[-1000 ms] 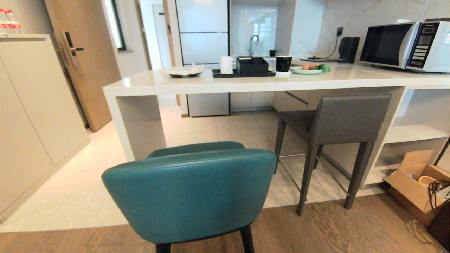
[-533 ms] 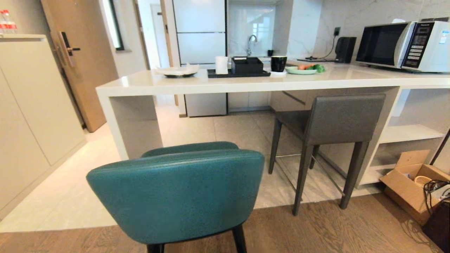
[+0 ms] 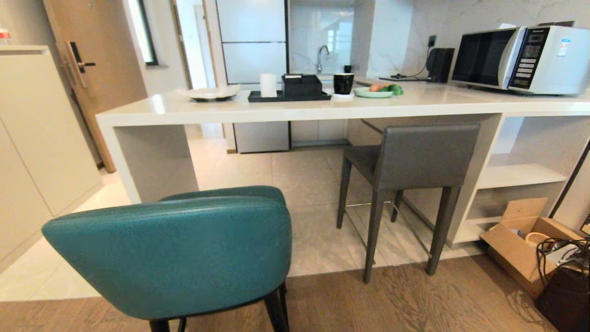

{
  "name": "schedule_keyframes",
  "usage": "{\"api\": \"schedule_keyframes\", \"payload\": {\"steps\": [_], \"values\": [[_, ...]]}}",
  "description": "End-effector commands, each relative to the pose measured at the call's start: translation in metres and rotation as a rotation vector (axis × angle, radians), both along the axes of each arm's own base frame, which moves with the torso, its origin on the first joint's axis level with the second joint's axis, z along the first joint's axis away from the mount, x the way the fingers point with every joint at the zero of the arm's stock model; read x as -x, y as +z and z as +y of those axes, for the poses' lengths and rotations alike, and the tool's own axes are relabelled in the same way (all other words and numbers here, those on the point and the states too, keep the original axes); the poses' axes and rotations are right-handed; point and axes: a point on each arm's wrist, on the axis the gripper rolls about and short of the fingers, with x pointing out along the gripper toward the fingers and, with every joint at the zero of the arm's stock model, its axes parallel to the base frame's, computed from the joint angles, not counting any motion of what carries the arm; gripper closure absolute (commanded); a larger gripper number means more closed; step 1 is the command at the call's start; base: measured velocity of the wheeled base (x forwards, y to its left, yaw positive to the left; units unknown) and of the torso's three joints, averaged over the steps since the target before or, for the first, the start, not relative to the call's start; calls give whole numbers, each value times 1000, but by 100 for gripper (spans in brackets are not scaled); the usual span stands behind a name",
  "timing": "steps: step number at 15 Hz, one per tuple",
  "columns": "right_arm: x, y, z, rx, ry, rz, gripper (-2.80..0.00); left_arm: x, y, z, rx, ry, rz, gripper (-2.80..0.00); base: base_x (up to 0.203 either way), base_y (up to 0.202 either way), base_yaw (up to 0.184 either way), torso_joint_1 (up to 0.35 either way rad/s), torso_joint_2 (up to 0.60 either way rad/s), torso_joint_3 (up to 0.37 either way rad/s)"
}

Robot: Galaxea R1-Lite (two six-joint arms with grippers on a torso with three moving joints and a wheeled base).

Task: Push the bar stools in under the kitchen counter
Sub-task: Pull the gray chair out from under the dining table

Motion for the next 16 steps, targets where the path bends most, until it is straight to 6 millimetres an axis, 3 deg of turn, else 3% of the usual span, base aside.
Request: {"api": "schedule_keyframes", "payload": {"steps": [1, 16], "values": [[0, 0, 0, 1, 0, 0, 0, 0, 0, 0, 1, 1, 2, 0, 0, -196, 3, 11, 3, -2], [0, 0, 0, 1, -2, 0, 0, 0, 0, 0, 4, 3, 3, 0, 0, -195, 2, 1, 2, 2]]}}
